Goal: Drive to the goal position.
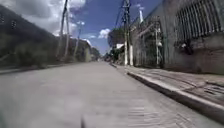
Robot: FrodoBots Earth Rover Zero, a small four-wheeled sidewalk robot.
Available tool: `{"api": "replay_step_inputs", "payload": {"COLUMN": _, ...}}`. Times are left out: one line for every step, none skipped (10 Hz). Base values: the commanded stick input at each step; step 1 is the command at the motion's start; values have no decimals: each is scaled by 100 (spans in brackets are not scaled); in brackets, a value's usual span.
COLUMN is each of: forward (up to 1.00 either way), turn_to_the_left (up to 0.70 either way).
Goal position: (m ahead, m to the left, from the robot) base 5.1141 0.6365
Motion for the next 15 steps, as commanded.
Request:
{"api": "replay_step_inputs", "payload": {"forward": 100, "turn_to_the_left": 0}}
{"api": "replay_step_inputs", "payload": {"forward": 100, "turn_to_the_left": 0}}
{"api": "replay_step_inputs", "payload": {"forward": 100, "turn_to_the_left": 0}}
{"api": "replay_step_inputs", "payload": {"forward": 100, "turn_to_the_left": 0}}
{"api": "replay_step_inputs", "payload": {"forward": 100, "turn_to_the_left": 0}}
{"api": "replay_step_inputs", "payload": {"forward": 100, "turn_to_the_left": 0}}
{"api": "replay_step_inputs", "payload": {"forward": 100, "turn_to_the_left": 0}}
{"api": "replay_step_inputs", "payload": {"forward": 100, "turn_to_the_left": 0}}
{"api": "replay_step_inputs", "payload": {"forward": 100, "turn_to_the_left": 0}}
{"api": "replay_step_inputs", "payload": {"forward": 100, "turn_to_the_left": 0}}
{"api": "replay_step_inputs", "payload": {"forward": 100, "turn_to_the_left": 0}}
{"api": "replay_step_inputs", "payload": {"forward": 100, "turn_to_the_left": 0}}
{"api": "replay_step_inputs", "payload": {"forward": 100, "turn_to_the_left": 0}}
{"api": "replay_step_inputs", "payload": {"forward": 100, "turn_to_the_left": 0}}
{"api": "replay_step_inputs", "payload": {"forward": 100, "turn_to_the_left": 0}}
